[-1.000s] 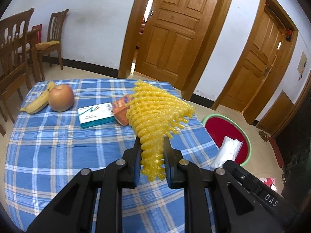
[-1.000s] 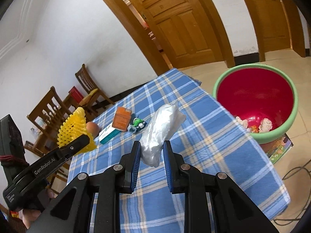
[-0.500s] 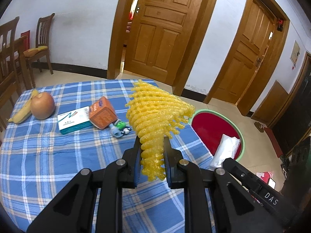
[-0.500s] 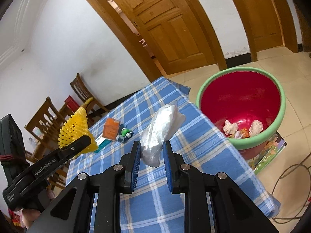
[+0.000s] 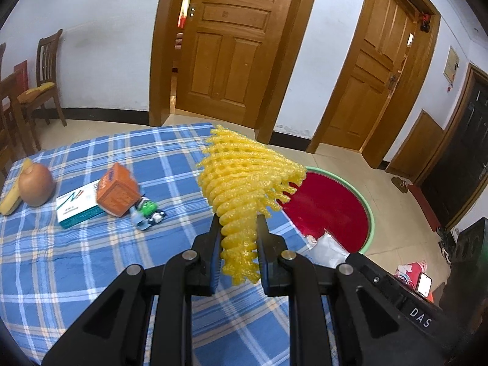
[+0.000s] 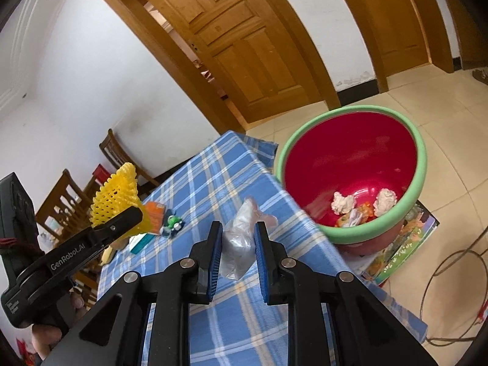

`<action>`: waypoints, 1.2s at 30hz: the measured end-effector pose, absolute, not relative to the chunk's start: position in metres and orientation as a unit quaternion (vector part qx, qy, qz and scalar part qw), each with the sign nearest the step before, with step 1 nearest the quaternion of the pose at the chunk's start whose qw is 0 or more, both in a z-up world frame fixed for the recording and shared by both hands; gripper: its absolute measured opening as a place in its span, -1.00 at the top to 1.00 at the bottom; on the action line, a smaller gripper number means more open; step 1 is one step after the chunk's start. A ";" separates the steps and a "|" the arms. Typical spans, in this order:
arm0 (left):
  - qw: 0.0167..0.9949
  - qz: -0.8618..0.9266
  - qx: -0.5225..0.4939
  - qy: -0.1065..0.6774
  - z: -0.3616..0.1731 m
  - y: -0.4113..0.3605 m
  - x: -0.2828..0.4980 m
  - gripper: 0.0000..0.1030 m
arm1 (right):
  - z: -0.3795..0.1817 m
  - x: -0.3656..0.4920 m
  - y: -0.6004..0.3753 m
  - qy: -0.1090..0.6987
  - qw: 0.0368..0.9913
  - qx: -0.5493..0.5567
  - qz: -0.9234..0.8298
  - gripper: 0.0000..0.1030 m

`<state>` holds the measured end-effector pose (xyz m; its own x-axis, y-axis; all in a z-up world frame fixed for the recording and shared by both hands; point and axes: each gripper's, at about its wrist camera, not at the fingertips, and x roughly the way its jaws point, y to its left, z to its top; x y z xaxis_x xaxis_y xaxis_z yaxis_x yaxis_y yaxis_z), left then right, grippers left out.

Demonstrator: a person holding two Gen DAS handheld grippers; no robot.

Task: Collect trash
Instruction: 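Carry the foam net and plastic bag over the red bin with both tools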

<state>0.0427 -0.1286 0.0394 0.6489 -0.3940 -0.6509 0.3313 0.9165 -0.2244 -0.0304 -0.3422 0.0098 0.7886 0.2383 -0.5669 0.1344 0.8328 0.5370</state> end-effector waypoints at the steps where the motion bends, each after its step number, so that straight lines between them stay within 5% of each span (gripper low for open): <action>1: 0.906 -0.202 -0.042 0.369 0.039 -0.131 0.044 0.62 | 0.008 -0.030 -0.345 0.324 0.900 0.290 0.026 0.59; 36: 0.874 -0.272 0.050 0.400 0.006 -0.257 0.094 0.62 | -0.038 0.013 -0.455 0.329 0.880 0.333 -0.074 0.60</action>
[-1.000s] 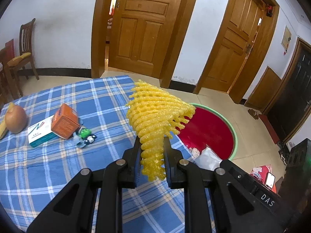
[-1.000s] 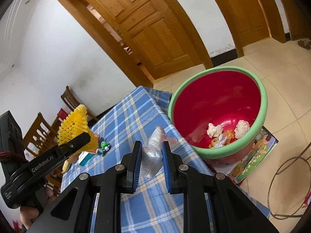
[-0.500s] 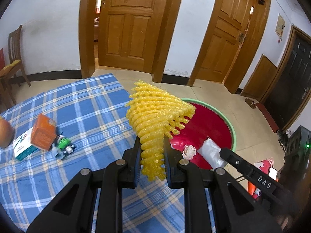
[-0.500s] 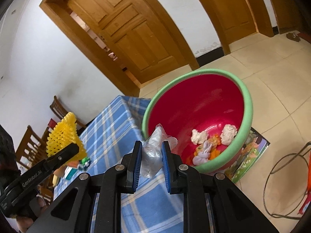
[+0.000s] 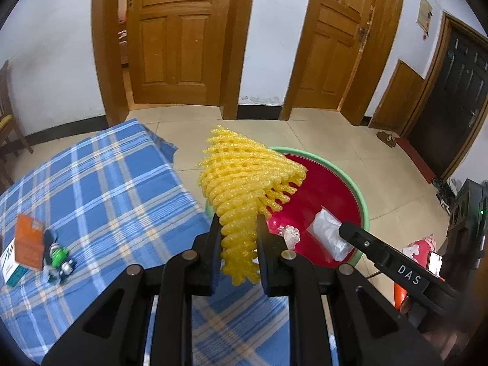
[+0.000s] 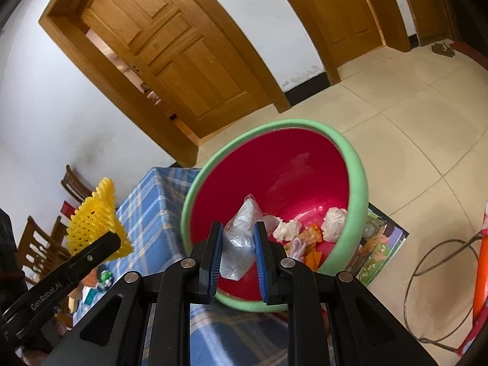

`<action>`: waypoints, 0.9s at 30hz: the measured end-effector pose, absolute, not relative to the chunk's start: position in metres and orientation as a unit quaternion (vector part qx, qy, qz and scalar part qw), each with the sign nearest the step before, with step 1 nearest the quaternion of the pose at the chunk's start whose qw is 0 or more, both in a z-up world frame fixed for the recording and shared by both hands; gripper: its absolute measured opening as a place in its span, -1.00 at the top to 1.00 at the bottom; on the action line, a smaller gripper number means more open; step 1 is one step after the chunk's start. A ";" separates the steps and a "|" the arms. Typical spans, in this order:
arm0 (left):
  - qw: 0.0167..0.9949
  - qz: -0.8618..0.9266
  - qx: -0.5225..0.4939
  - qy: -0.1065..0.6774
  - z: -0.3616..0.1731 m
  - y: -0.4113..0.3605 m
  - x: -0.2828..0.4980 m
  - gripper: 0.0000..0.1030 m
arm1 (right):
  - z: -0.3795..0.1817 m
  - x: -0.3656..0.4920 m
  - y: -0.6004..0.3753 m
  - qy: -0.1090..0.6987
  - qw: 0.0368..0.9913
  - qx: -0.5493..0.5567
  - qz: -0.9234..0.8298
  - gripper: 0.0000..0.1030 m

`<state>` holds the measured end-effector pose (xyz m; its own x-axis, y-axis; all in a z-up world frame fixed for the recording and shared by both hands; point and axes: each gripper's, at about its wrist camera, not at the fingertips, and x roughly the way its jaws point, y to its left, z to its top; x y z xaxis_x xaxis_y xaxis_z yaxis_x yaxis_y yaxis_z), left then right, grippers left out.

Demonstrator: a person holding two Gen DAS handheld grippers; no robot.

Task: Collect trash
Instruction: 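Carry the foam net and plastic bag over the red bin with both tools, then open the right tool over the bin while the left tool releases the foam net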

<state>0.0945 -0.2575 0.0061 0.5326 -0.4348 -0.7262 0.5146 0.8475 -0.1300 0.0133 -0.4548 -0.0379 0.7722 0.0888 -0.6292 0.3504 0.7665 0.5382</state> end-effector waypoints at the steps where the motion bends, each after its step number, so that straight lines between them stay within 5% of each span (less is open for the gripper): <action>1: 0.873 -0.275 0.054 0.399 0.005 -0.262 0.095 0.62 | -0.039 0.014 -0.457 0.330 0.880 0.334 -0.077 0.60; 15: 0.859 -0.283 0.073 0.420 -0.016 -0.292 0.099 0.62 | -0.049 0.016 -0.475 0.331 0.872 0.353 -0.077 0.54; 23: 0.854 -0.284 0.074 0.429 -0.024 -0.298 0.098 0.62 | -0.041 0.007 -0.480 0.319 0.873 0.361 -0.079 0.21; 27: 0.855 -0.278 0.072 0.432 -0.026 -0.298 0.100 0.28 | -0.035 0.002 -0.477 0.312 0.878 0.355 -0.083 0.16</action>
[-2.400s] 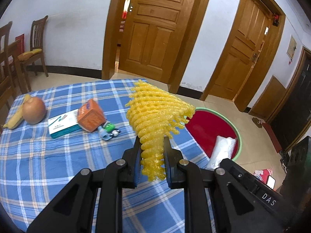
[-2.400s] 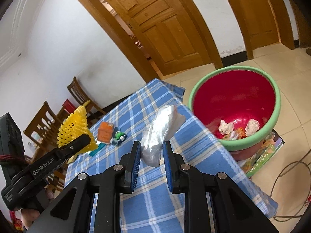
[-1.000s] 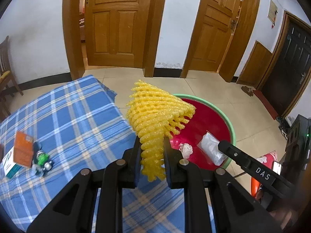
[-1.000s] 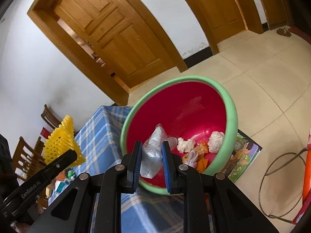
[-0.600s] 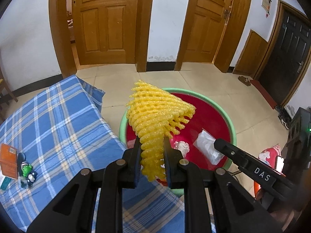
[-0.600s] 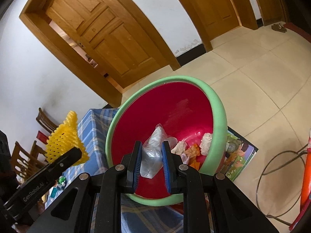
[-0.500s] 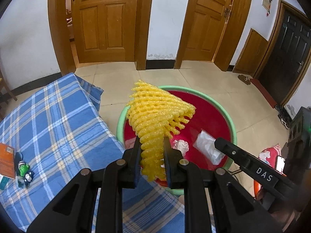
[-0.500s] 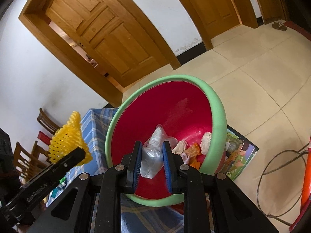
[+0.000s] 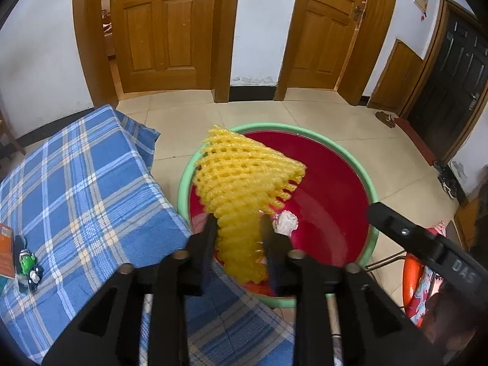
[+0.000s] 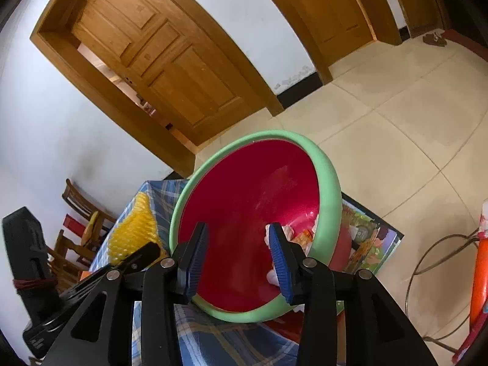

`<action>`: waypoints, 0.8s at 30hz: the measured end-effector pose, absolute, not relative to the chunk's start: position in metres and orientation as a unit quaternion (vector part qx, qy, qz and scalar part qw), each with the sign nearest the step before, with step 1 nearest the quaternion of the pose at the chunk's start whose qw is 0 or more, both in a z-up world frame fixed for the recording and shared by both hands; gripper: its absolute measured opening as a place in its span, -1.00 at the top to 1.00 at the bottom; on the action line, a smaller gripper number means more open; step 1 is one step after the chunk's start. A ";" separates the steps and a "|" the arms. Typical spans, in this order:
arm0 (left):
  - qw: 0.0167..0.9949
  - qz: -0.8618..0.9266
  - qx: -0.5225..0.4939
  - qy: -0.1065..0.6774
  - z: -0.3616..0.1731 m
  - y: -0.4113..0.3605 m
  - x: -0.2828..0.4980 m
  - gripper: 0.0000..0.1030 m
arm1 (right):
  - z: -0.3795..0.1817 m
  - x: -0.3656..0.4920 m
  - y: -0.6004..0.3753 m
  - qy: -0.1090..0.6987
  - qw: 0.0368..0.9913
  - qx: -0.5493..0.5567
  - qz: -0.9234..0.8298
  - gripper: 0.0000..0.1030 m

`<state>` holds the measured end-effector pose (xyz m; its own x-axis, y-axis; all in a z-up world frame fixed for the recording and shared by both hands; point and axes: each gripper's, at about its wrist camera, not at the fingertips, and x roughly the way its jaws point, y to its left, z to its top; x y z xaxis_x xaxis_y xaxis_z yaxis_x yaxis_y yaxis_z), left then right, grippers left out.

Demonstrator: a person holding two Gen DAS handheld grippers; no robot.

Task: Collect trash
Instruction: 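Open the right tool over the bin while the left tool releases the foam net, then move both tools back over the table toward the remaining items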

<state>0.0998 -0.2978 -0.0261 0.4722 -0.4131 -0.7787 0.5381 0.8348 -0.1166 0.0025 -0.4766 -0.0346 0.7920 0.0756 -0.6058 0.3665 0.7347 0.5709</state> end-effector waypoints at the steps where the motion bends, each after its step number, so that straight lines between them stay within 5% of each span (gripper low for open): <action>1: 0.855 -0.277 0.069 0.432 -0.026 -0.297 0.100 0.25 | -0.033 0.002 -0.476 0.310 0.879 0.353 -0.083 0.16; 7: 0.859 -0.275 0.063 0.427 -0.022 -0.292 0.098 0.02 | -0.029 -0.002 -0.473 0.307 0.881 0.350 -0.086 0.10; 24: 0.880 -0.254 0.029 0.401 0.009 -0.246 0.080 0.00 | -0.013 -0.022 -0.446 0.303 0.886 0.347 -0.057 -0.08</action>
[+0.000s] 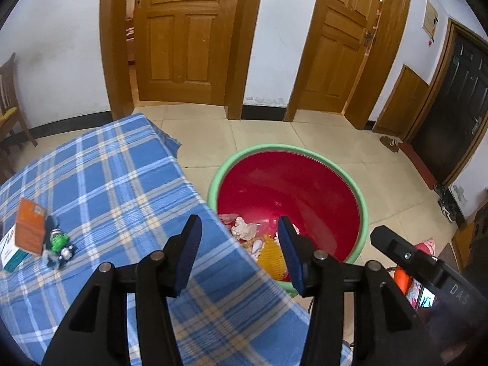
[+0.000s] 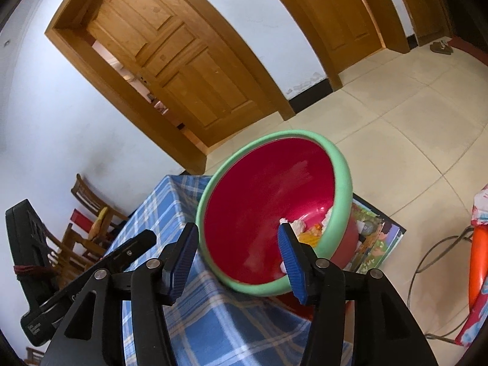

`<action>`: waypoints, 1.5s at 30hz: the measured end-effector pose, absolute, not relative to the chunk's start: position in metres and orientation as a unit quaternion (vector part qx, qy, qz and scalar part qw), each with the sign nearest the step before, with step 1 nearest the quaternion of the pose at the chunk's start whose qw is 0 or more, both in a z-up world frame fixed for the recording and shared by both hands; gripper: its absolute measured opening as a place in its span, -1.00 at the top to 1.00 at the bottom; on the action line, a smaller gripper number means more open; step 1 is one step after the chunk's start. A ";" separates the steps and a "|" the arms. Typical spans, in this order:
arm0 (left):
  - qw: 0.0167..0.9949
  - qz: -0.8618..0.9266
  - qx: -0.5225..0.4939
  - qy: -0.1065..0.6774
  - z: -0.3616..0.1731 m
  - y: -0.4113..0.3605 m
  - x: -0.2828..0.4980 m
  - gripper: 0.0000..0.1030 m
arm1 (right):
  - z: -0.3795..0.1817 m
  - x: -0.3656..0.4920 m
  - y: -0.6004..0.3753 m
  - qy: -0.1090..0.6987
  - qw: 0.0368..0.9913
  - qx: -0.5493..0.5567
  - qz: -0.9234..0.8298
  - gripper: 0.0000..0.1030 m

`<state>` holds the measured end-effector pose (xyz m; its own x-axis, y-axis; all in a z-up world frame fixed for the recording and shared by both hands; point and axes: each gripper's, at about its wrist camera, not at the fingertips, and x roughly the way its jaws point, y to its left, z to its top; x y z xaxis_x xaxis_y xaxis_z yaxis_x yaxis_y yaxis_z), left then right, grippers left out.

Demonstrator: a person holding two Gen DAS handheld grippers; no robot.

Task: Collect trash
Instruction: 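Move both tools back over the table toward the remaining items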

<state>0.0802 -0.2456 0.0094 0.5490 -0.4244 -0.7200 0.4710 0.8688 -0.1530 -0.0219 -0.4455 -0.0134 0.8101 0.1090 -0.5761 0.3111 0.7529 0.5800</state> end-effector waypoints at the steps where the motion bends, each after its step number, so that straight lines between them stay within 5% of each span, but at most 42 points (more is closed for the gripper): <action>1: 0.881 -0.252 0.027 0.400 0.010 -0.242 0.080 -0.01 | -0.013 -0.022 -0.443 0.304 0.886 0.346 -0.055 -0.09; 45: 0.910 -0.180 -0.034 0.371 0.037 -0.137 0.058 -0.01 | 0.010 -0.027 -0.380 0.318 0.896 0.310 -0.003 -0.12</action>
<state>0.0581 -0.1373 0.0371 0.6596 -0.3521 -0.6640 0.3023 0.9332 -0.1945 -0.0272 -0.3800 0.0100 0.7973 0.1919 -0.5722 0.2023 0.8082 0.5530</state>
